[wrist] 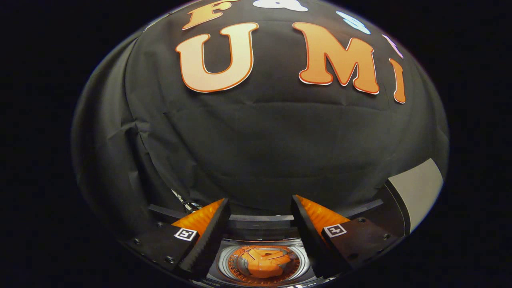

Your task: Put the clothes into the washing machine and then close the washing machine lid.

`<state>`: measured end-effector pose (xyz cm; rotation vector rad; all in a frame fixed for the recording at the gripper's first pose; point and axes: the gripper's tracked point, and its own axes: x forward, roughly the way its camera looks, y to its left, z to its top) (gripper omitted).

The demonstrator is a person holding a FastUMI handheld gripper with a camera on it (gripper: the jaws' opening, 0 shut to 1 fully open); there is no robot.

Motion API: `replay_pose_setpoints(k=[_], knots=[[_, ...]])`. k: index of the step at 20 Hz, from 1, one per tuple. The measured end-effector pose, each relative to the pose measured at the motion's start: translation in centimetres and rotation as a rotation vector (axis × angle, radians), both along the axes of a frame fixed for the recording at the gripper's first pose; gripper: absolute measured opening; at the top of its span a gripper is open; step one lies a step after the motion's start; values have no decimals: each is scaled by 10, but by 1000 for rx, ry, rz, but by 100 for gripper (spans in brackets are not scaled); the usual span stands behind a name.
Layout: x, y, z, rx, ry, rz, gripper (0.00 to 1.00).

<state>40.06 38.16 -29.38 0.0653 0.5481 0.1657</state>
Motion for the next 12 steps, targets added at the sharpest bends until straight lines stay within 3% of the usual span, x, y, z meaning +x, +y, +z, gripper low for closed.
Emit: replay_pose_setpoints(k=[12], knots=[[-67, -7, -15, -6, -25, 6, 99]])
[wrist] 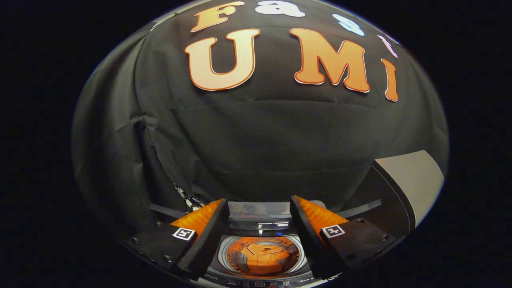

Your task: Put the clothes into the washing machine and then close the washing machine lid.

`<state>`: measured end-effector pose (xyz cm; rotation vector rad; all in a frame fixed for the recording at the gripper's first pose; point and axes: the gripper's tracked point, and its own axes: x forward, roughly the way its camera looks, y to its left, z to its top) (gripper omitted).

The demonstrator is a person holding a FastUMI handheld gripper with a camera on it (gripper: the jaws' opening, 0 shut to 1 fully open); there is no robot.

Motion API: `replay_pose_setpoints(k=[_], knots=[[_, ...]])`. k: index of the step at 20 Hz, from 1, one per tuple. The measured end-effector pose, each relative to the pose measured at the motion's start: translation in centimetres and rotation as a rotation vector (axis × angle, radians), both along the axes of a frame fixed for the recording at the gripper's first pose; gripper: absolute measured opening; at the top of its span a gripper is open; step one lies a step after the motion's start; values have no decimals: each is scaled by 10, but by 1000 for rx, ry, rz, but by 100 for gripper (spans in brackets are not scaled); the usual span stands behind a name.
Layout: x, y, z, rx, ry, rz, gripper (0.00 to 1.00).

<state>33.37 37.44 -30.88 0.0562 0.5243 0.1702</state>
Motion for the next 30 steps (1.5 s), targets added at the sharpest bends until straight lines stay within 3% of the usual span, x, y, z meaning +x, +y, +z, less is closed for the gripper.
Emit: replay_pose_setpoints(k=[11, 18, 22, 30], knots=[[-54, -9, -56, 11, 114, 0, 100], [-63, -10, -52, 38, 111, 9, 100], [-66, -14, -25, 62, 81, 13, 100], [-104, -69, 106, 58, -118, 16, 99]])
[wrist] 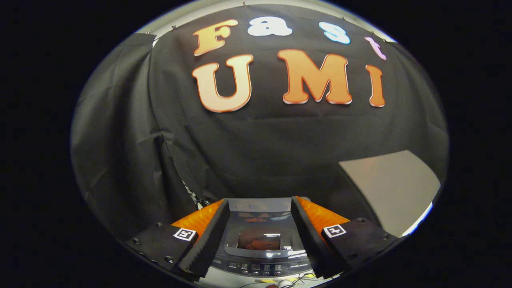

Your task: Put the clothes into the washing machine and then close the washing machine lid.

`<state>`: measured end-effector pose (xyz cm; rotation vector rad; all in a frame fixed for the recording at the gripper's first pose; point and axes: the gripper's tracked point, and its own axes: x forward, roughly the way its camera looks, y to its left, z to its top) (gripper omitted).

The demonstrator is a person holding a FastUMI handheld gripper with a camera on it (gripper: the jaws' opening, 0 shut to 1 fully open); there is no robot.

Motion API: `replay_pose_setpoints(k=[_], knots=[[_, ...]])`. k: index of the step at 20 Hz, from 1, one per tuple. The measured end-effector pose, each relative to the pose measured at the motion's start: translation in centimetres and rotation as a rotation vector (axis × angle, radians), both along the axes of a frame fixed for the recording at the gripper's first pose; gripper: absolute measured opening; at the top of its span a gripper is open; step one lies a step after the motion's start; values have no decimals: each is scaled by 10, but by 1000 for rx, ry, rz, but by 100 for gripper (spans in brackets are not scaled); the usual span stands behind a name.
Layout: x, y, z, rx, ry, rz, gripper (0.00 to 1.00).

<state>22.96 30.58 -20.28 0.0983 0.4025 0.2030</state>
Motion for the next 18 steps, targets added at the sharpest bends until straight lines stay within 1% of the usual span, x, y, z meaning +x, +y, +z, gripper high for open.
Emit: replay_pose_setpoints(k=[4, 6, 10, 12, 17, 18], knots=[[-41, -45, 57, 31, -72, -24, 99], [-62, -80, 81, 5, -119, -53, 99], [-95, -137, 130, 9, -186, -89, 99], [-110, -164, 145, -5, -214, -99, 99], [-149, -217, 180, 9, -275, -80, 99], [-154, -227, 179, 14, -283, -75, 99]])
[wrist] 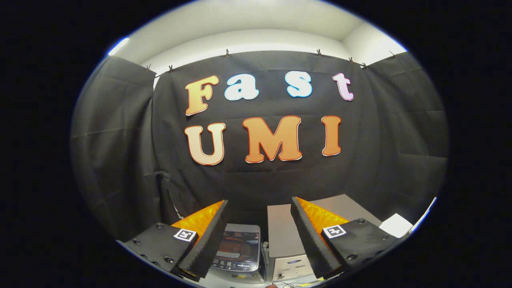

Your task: Put the clothes into the washing machine and then close the washing machine lid.

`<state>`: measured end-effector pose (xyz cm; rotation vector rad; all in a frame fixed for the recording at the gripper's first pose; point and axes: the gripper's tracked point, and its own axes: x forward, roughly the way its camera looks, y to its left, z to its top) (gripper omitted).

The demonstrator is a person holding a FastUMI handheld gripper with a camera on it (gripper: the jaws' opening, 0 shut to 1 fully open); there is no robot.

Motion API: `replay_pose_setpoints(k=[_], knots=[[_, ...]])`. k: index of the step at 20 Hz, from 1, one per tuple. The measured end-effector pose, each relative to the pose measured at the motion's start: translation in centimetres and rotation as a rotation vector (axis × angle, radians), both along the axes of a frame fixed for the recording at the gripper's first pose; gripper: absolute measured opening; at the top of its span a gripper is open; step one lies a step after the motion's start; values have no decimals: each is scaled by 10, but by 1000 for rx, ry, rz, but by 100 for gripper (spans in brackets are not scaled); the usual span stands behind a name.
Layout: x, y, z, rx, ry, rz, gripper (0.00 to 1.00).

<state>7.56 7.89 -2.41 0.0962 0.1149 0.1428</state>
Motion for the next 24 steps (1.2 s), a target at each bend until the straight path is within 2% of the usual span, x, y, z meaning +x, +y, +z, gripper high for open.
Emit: replay_pose_setpoints(k=[5, 12, 15, 18, 24], knots=[[-32, -43, 4, 5, -60, -11, 99], [-54, -70, 12, 2, -112, -43, 99], [-59, -67, 14, -35, -128, -49, 99], [-62, -57, 21, -20, -149, -35, 99], [-56, -60, 18, -25, -153, -57, 99]])
